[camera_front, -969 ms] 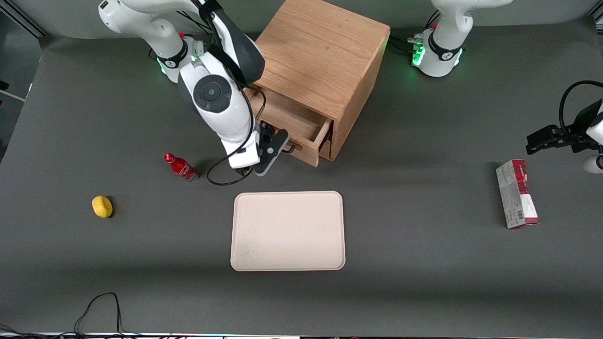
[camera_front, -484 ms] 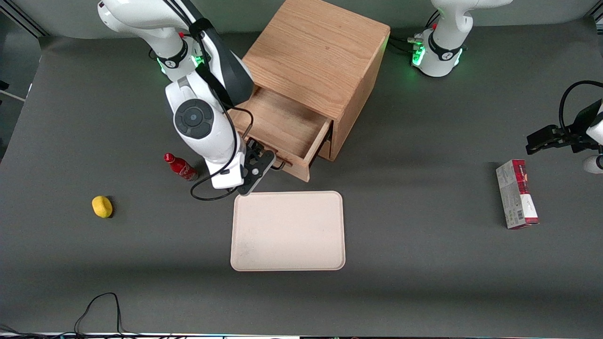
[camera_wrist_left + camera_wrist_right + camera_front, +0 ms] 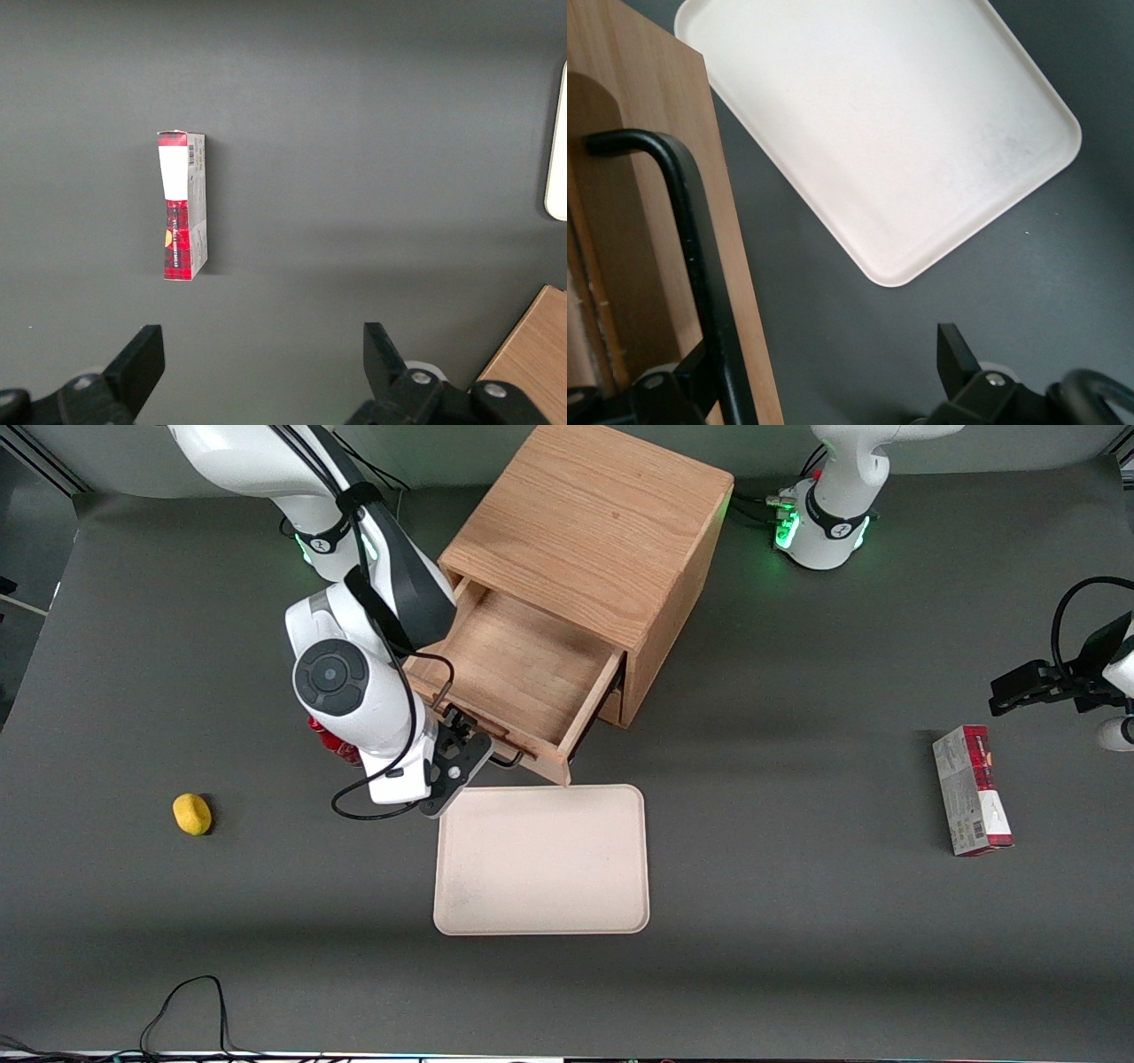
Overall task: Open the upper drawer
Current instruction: 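Pull the upper drawer outward from the cabinet with the right gripper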
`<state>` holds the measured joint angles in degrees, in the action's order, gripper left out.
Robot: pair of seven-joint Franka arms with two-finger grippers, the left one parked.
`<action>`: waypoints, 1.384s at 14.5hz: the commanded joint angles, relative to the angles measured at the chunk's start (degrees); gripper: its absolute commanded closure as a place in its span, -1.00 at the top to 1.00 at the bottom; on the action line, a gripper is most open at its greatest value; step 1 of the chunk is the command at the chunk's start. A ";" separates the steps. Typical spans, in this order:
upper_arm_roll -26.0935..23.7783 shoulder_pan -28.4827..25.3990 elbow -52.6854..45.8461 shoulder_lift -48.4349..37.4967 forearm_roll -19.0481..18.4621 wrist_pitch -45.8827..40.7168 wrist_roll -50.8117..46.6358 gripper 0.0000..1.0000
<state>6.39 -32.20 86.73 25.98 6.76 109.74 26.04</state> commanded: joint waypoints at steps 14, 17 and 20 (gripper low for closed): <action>-0.06 3.63 -15.44 4.26 -0.52 -10.85 2.18 1.00; -0.06 4.51 -20.01 3.56 -0.69 -14.62 1.04 1.00; 2.39 4.60 -22.57 1.72 -0.60 -18.67 -3.08 1.00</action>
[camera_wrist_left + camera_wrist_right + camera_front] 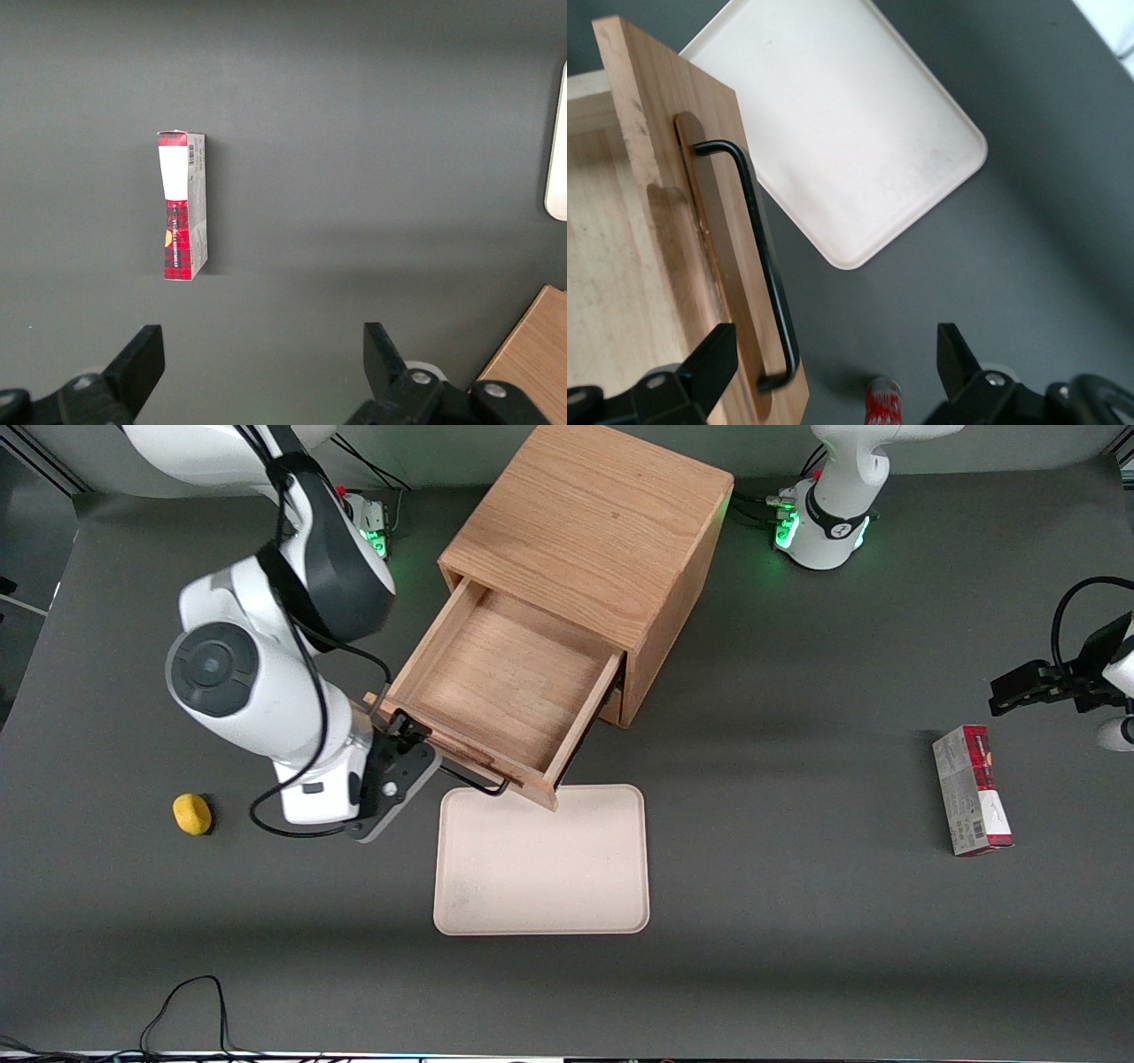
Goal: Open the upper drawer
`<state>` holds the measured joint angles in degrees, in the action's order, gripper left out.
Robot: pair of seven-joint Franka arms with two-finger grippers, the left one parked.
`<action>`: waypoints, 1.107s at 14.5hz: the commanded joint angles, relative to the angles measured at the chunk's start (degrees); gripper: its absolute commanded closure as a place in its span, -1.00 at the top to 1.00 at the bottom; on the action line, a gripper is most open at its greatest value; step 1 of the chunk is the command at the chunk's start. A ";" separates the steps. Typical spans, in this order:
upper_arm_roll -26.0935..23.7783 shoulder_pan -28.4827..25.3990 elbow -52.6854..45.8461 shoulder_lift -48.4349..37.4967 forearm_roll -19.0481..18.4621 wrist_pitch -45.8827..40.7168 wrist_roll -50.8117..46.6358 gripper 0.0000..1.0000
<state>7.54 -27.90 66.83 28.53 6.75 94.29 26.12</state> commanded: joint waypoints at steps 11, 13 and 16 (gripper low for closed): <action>17.23 0.39 -0.31 -10.07 -0.07 -9.91 -21.54 1.00; 15.59 5.01 4.25 -13.58 0.19 -7.29 -24.26 1.00; 5.49 15.83 13.39 -20.43 -0.07 -3.59 -24.10 1.00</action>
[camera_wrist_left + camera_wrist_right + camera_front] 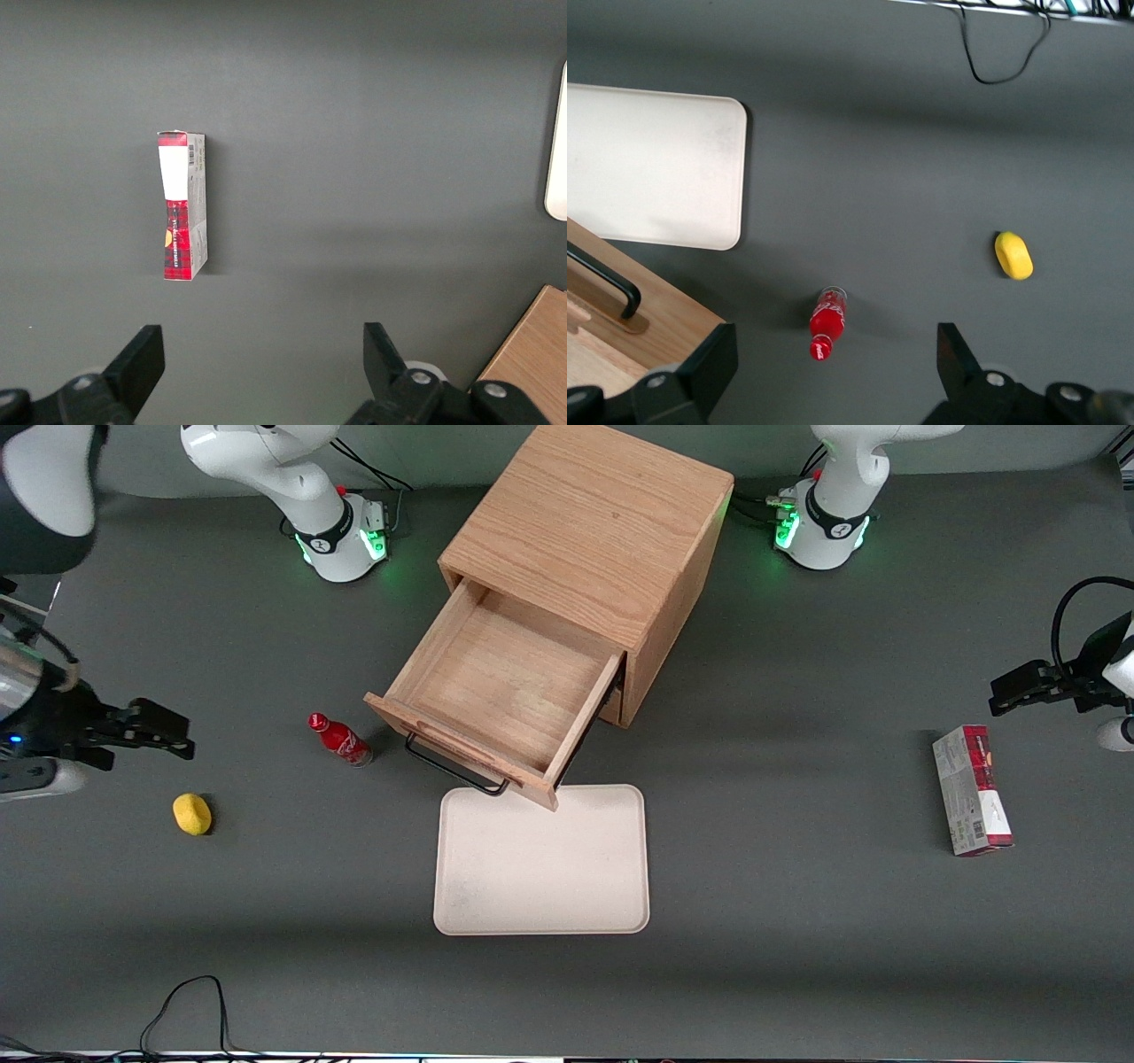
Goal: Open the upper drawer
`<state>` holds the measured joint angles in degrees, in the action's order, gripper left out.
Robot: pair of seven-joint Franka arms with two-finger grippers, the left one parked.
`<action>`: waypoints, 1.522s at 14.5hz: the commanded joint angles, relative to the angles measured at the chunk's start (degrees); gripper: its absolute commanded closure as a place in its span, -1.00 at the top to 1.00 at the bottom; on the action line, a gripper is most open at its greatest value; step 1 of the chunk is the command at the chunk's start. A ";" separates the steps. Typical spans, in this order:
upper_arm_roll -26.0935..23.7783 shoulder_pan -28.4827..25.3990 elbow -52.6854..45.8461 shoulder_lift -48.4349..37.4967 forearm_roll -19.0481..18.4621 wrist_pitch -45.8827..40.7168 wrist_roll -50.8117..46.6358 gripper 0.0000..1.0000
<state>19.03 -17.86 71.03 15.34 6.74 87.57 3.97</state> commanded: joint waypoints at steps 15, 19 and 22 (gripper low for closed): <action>-18.24 18.39 18.00 -12.79 -6.03 8.23 -3.71 1.00; -17.80 18.39 16.86 -12.00 -6.03 7.97 -3.54 1.00; -17.01 17.69 16.86 -12.00 -6.12 6.92 -3.62 1.00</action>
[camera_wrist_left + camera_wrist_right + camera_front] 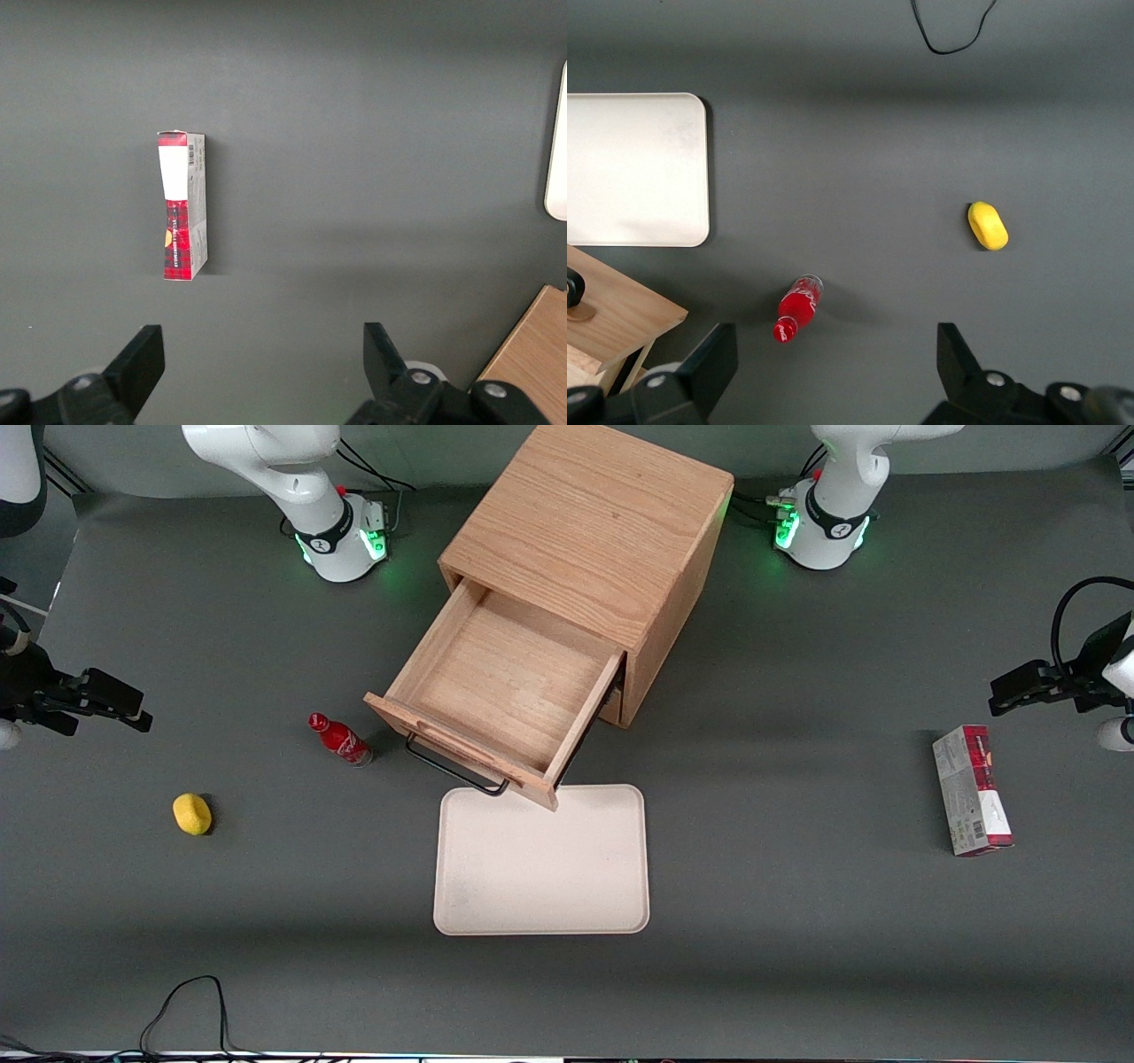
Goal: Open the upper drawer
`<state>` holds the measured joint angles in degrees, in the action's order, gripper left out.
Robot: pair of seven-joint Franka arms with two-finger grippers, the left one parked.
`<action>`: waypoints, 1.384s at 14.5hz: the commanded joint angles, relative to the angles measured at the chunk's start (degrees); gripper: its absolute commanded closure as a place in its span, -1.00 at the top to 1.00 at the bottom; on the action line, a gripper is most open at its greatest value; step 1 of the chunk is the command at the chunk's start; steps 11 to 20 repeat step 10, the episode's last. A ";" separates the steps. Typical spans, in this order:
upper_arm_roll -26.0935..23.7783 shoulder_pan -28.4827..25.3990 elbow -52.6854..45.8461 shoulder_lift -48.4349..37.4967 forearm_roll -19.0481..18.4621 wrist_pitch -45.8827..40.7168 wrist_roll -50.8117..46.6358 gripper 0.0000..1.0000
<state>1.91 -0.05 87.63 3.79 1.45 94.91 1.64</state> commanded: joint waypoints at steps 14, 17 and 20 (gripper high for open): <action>0.72 -0.66 0.35 -0.45 -0.84 -1.04 -1.46 1.00; 0.72 -0.66 0.35 -0.45 -0.84 -1.04 -1.46 1.00; 0.72 -0.66 0.35 -0.45 -0.84 -1.04 -1.46 1.00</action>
